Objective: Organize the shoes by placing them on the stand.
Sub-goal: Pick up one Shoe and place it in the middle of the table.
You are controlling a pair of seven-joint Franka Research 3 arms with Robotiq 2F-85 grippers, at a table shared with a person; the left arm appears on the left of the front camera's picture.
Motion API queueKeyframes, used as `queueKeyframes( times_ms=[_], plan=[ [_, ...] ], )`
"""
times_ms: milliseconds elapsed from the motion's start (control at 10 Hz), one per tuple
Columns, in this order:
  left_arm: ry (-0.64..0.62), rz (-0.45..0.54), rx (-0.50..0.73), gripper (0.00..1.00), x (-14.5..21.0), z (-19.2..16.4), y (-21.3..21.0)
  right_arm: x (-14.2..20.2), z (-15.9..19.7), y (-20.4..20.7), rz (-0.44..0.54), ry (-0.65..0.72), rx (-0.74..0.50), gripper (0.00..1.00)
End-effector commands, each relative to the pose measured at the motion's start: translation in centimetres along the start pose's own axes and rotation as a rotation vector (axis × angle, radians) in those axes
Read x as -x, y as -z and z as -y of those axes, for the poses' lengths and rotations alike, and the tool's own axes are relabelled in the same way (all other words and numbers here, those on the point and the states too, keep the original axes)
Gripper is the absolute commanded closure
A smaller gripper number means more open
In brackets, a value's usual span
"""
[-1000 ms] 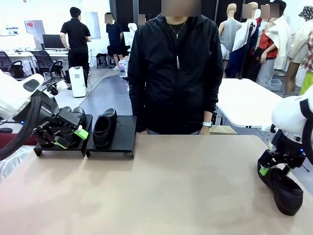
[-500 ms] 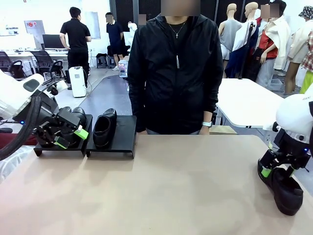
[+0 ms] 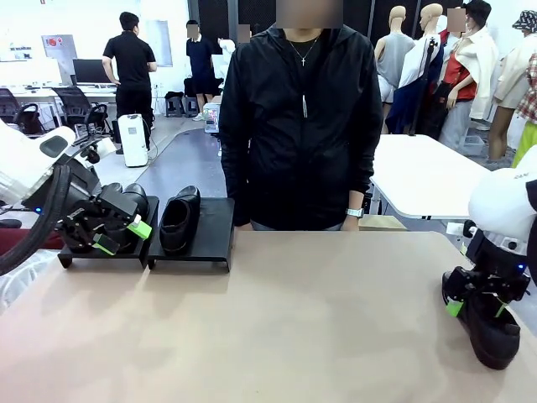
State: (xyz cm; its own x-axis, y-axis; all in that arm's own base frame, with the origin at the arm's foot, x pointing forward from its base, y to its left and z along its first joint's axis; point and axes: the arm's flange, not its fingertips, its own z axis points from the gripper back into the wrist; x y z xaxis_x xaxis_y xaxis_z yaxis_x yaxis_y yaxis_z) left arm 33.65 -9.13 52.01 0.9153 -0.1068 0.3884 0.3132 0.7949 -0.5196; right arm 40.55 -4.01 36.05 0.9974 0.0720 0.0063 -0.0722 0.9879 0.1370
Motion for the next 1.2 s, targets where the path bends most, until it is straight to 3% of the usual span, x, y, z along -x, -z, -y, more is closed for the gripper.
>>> queueKeyframes(
  times_ms=[0, 100, 200, 300, 1100],
  plan=[
    [0.009, 0.020, 0.021, 0.00, 0.71, -0.26, 0.51, -1.52, 0.40, 0.83, 0.007, 0.032, 0.021, 0.00],
    [0.009, 0.020, 0.021, 0.00, 0.71, -0.26, 0.51, -1.81, 0.67, 1.23, 0.006, 0.049, 0.029, 0.00],
    [0.009, 0.020, 0.021, 0.00, 0.71, -0.26, 0.51, -1.89, 0.76, 1.42, 0.000, 0.050, 0.038, 0.59],
    [0.009, 0.020, 0.021, 0.00, 0.71, -0.26, 0.51, -1.98, 0.74, 1.31, 0.026, 0.055, 0.041, 1.00],
    [0.009, 0.020, 0.021, 0.00, 0.71, -0.26, 0.51, -1.90, 1.23, 1.07, 0.094, 0.066, 0.051, 1.00]
  ],
)
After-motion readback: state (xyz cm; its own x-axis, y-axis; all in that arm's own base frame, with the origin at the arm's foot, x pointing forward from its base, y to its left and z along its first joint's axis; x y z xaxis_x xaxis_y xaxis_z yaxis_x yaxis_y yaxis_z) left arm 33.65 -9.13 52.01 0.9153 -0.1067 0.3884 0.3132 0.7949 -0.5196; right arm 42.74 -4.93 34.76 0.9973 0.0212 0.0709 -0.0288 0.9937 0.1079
